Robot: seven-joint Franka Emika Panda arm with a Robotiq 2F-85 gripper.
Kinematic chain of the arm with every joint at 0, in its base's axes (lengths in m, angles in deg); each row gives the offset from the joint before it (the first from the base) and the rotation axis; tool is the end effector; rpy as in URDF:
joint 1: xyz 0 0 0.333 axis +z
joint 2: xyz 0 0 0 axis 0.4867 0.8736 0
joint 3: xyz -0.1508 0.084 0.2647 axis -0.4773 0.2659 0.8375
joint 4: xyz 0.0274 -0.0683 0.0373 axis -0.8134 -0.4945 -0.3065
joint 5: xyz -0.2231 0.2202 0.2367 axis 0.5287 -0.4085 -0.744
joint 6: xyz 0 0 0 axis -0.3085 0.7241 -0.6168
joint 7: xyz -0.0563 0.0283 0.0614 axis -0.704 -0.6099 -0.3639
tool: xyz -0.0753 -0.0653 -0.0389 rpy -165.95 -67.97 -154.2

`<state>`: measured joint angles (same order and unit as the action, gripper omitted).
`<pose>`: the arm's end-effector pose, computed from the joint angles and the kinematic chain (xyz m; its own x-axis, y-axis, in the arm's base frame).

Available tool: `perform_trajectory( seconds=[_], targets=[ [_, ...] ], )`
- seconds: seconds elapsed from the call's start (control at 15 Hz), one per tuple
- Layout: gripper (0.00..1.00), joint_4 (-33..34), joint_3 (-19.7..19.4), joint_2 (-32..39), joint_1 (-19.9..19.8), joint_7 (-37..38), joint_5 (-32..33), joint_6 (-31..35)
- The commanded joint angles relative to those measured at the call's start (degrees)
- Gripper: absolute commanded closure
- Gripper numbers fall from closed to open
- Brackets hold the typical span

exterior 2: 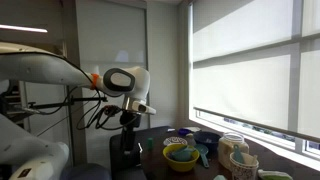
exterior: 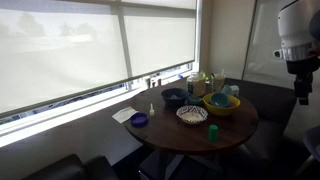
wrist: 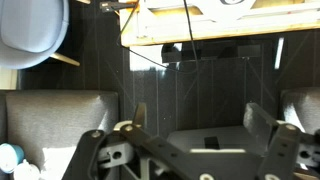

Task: Put the green cup in the green bowl

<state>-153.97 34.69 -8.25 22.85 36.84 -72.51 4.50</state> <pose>0.2968 -0.0545 0.4984 0.9520 -0.1316 -0.2763 -0.0683 -0.9714 0.2273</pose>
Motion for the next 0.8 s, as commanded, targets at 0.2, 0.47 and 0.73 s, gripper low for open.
perform_trajectory(
  seconds=[0.2,0.47,0.73],
  targets=[
    [0.0,0.1,-1.0,0.0,1.3,0.7,0.5,-0.2],
    [0.0,0.1,-1.0,0.0,1.3,0.7,0.5,-0.2],
    [0.0,-1.1,1.3,-0.3,5.5,0.9,-1.9,11.0]
  ],
)
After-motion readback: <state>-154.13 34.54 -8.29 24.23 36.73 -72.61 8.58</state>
